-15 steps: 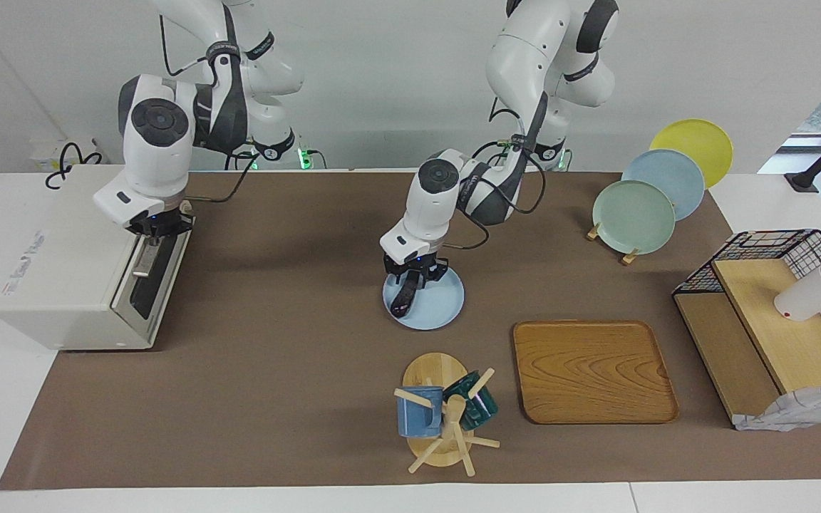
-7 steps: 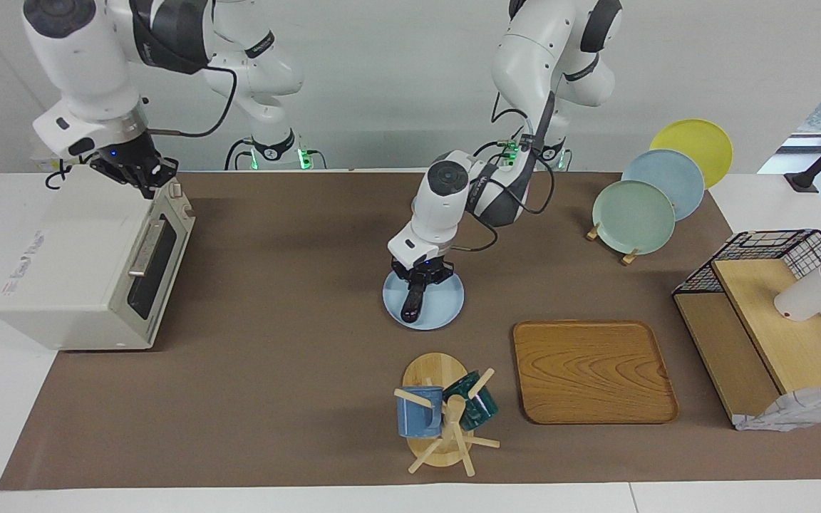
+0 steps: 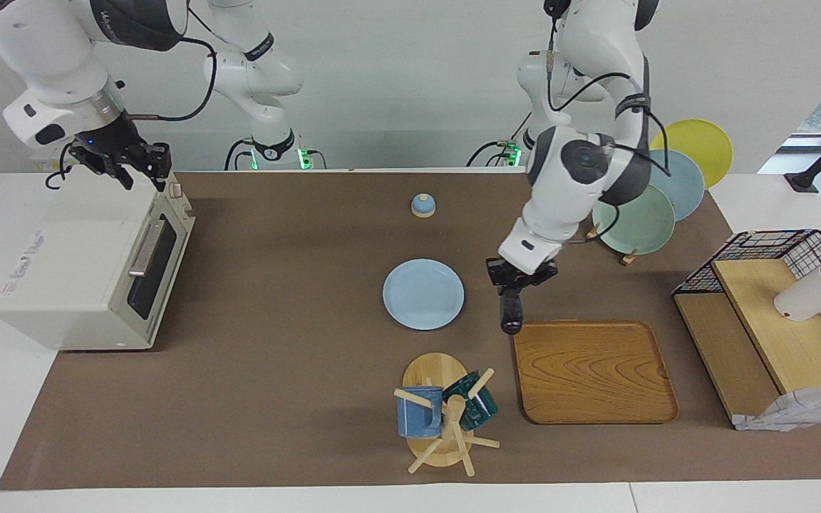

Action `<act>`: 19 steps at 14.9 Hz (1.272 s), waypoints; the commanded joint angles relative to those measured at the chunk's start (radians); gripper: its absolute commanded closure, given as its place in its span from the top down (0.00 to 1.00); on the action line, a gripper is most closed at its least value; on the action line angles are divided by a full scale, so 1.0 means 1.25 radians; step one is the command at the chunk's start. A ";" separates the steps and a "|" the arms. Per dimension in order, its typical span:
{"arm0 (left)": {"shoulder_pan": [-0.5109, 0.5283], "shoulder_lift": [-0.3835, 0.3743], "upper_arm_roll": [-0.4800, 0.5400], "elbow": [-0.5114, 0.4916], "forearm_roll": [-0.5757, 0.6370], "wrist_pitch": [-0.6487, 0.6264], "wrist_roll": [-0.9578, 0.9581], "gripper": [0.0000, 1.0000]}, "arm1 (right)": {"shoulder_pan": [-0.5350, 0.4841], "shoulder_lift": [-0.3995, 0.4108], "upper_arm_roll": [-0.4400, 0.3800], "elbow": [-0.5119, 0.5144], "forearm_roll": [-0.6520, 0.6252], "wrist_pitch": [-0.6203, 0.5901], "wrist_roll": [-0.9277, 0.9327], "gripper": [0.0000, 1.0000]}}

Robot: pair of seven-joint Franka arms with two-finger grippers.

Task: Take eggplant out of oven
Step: 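Carry the eggplant onto the wooden tray and release it with the left gripper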

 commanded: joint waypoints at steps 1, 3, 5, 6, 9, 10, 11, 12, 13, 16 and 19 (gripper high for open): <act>0.114 0.034 -0.009 0.028 -0.012 -0.011 0.105 0.00 | 0.026 -0.022 -0.015 -0.015 0.021 -0.015 -0.018 1.00; 0.158 0.078 -0.009 0.048 -0.006 -0.007 0.131 0.00 | 0.048 -0.031 -0.056 -0.027 0.028 -0.004 -0.020 1.00; 0.181 0.143 -0.009 0.097 -0.005 0.013 0.135 0.00 | 0.050 -0.030 -0.064 -0.027 0.028 -0.005 -0.019 1.00; 0.190 0.167 -0.009 0.101 -0.005 0.045 0.146 0.00 | 0.050 -0.028 -0.066 -0.027 0.028 -0.005 -0.019 1.00; 0.188 0.202 -0.009 0.101 -0.010 0.124 0.146 0.00 | 0.048 -0.021 -0.071 -0.023 0.030 0.032 -0.018 1.00; 0.188 0.206 -0.009 0.101 -0.009 0.128 0.146 0.00 | 0.048 -0.021 -0.072 -0.023 0.028 0.032 -0.016 1.00; 0.188 0.207 -0.009 0.101 -0.005 0.129 0.146 0.00 | 0.048 -0.021 -0.072 -0.022 0.028 0.032 -0.016 1.00; 0.187 0.207 -0.009 0.098 -0.001 0.135 0.149 0.00 | 0.048 -0.021 -0.072 -0.022 0.027 0.037 -0.016 1.00; 0.183 0.207 -0.009 0.091 0.001 0.152 0.150 0.00 | 0.048 -0.021 -0.072 -0.024 0.028 0.047 -0.016 1.00; 0.183 0.206 -0.009 0.060 0.012 0.187 0.179 0.00 | 0.044 -0.020 -0.072 -0.035 0.028 0.079 -0.015 1.00; 0.182 0.198 -0.009 0.074 0.013 0.174 0.178 1.00 | 0.042 -0.027 -0.069 -0.067 0.030 0.095 -0.015 1.00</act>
